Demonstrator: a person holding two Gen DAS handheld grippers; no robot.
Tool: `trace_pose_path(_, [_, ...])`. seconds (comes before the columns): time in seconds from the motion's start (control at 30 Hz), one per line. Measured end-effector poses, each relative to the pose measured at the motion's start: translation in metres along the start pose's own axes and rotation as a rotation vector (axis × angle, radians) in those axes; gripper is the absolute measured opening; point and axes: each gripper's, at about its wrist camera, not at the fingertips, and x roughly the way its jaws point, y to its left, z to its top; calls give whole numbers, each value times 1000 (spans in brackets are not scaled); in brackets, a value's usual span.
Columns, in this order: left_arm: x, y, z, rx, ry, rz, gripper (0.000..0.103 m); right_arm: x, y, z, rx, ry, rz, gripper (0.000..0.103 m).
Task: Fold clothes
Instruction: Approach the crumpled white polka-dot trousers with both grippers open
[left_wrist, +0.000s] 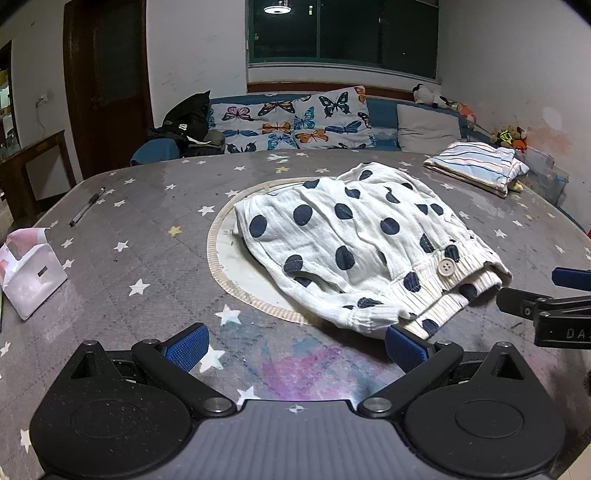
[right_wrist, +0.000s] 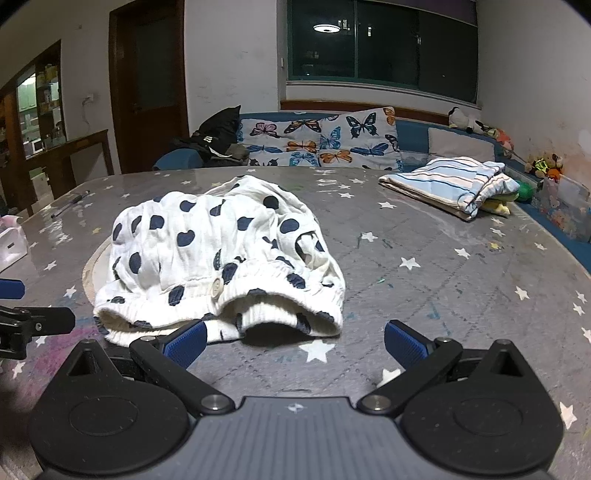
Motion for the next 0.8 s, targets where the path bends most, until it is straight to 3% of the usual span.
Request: trace_pose_path(0.8, [2,-9,5,2,1,-40,103,-3,-1,-5,24,11,9,103])
